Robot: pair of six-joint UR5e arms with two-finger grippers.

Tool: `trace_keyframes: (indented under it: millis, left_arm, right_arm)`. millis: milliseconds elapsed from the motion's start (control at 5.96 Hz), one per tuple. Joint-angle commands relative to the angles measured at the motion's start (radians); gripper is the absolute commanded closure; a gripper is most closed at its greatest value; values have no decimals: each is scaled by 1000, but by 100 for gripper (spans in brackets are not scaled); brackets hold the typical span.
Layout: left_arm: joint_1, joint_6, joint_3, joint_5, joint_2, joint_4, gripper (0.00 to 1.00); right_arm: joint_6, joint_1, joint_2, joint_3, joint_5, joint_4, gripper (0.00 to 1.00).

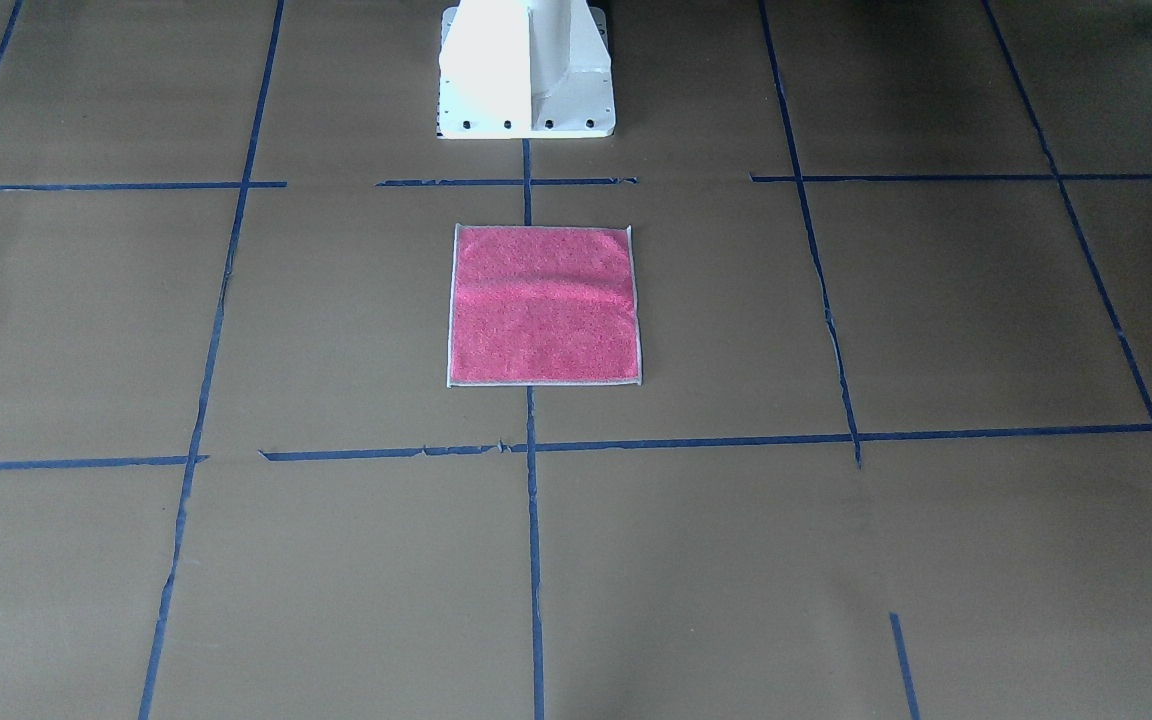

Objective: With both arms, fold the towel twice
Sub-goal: 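Move both arms in from the rest pose toward the pink towel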

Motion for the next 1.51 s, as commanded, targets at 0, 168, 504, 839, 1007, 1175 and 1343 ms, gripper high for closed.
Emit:
trace_keyframes:
  millis: [0, 168, 504, 839, 1007, 1175, 1343]
  left_arm:
    - [2, 6, -17, 4, -5, 0, 0]
    - [2, 4, -43, 5, -5, 0, 0]
    - [5, -2, -77, 2, -99, -101, 0]
    - [6, -2, -63, -9, -193, -218, 0]
    - [9, -83, -84, -9, -201, -221, 0]
    - [64, -178, -89, -30, -201, -314, 0]
    - [142, -244, -88, -48, -192, -395, 0]
  right_arm:
    - [1, 0, 0, -2, 3, 0, 0]
    - [10, -2, 6, -2, 14, 1, 0]
    - [9, 0, 32, 94, -7, 4, 0]
    - [70, 0, 138, 127, -12, -2, 0]
    - [108, 0, 138, 143, -2, 3, 0]
    - [135, -3, 140, 148, 47, 59, 0]
    - [147, -24, 134, 145, 86, 157, 0]
